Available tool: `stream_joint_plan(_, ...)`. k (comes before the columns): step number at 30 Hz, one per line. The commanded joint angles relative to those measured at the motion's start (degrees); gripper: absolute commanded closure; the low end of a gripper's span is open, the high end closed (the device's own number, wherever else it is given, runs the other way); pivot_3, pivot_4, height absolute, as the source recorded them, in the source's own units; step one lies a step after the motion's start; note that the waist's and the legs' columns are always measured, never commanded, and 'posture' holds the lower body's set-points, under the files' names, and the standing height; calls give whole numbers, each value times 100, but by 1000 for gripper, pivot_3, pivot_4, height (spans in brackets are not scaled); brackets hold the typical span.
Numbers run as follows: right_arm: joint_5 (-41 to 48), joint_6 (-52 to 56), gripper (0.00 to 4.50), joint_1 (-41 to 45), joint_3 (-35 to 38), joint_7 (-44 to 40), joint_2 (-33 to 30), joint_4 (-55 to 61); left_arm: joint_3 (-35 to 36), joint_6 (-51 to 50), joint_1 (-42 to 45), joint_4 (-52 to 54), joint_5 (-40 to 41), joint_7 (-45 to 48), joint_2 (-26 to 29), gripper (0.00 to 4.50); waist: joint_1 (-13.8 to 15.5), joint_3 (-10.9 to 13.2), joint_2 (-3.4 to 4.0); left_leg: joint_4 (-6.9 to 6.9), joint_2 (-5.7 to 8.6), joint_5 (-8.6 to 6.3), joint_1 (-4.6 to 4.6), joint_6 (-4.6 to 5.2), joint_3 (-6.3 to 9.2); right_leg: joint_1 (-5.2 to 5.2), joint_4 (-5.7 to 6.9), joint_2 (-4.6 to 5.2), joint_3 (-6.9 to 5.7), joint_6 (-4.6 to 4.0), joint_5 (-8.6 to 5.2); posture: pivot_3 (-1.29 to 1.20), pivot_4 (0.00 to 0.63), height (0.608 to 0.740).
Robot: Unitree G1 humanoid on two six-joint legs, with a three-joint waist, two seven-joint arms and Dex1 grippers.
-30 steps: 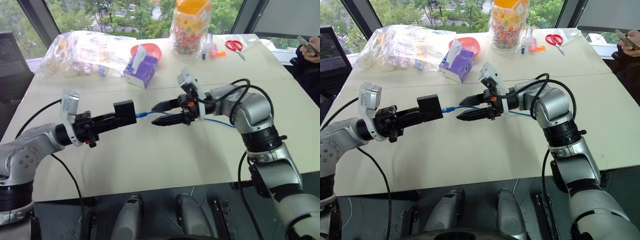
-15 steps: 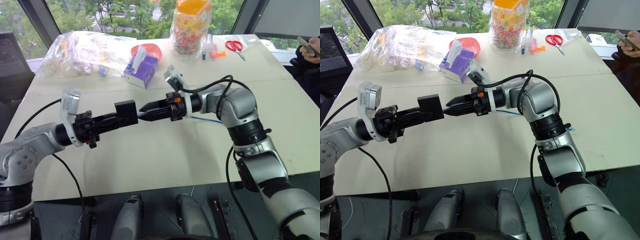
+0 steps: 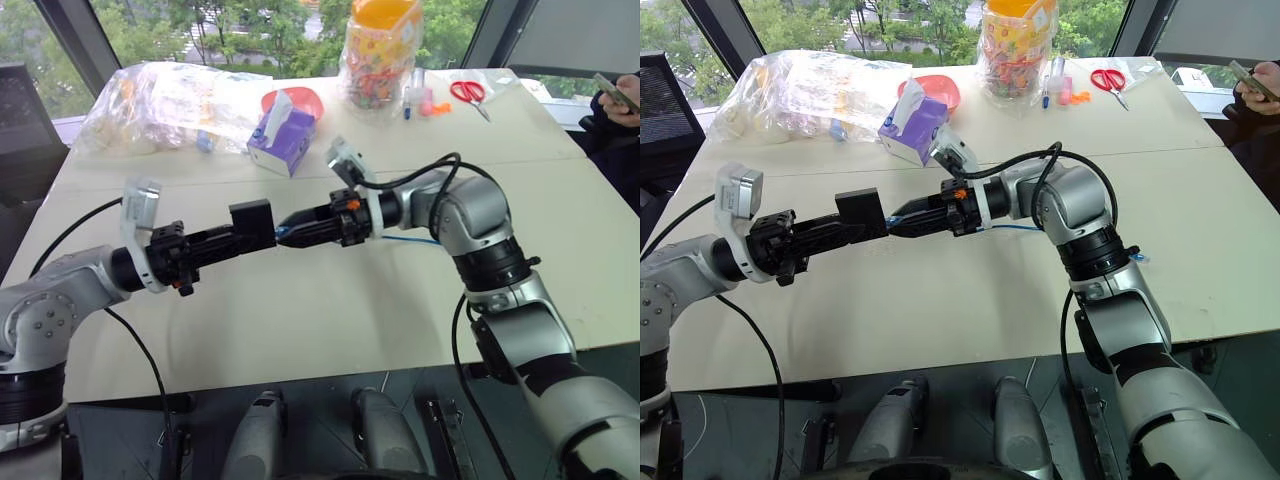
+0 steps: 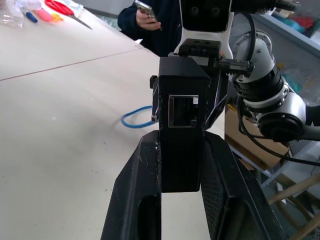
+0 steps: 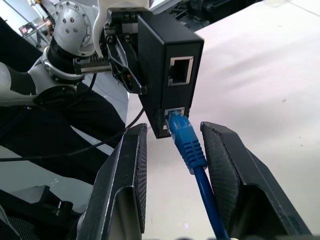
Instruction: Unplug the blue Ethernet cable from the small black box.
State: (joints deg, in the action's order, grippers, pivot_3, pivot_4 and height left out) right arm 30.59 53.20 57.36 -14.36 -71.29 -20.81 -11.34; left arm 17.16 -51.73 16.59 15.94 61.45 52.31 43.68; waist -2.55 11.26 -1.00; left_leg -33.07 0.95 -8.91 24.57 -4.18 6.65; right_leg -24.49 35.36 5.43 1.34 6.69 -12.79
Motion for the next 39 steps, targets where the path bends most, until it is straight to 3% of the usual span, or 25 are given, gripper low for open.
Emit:
stream_joint_plan(1, 40, -72, 3018, 126, 9, -83, 19, 135, 138, 116, 97, 162, 61, 7, 25, 4025, 0, 0, 0, 0, 0, 0, 0, 0, 0, 0, 0, 0, 0, 0, 0, 0, 150, 728)
stream_joint_plan(5, 37, -64, 4483, 133, 21, -80, 29, 124, 136, 112, 81, 172, 60, 18, 31, 4025, 1, 0, 0, 0, 0, 0, 0, 0, 0, 0, 0, 0, 0, 0, 0, 0, 150, 728)
stream_joint_plan(19, 82, 106, 4483, 190, 93, -119, 26, 32, 131, 98, -66, 279, 50, 107, 87, 4025, 0, 0, 0, -1, 0, 0, 0, 0, 0, 0, 2, 0, 0, 0, 0, 0, 150, 728)
stream_joint_plan(24, 236, 732, 4483, 278, 155, -242, -154, -398, 198, 37, -70, 343, 170, 71, 101, 4025, -1, 0, 0, -3, 0, 0, 0, 0, 0, 0, 3, 0, 0, 0, 0, 0, 150, 728)
stream_joint_plan(31, 303, 669, 4483, 227, 388, -320, -311, -869, 266, -3, -101, 419, 269, -10, 73, 4025, -1, 0, 0, -4, 0, 0, -1, 0, 0, 0, 6, -1, 0, 0, 0, 0, 150, 728)
stream_joint_plan(39, 390, 500, 4483, -31, 286, -350, -378, -268, 237, 39, -86, 422, 297, -88, 32, 4025, 3, 0, 0, -5, 0, 0, 0, 0, 0, 0, 7, -1, 0, 1, 1, 0, 150, 728)
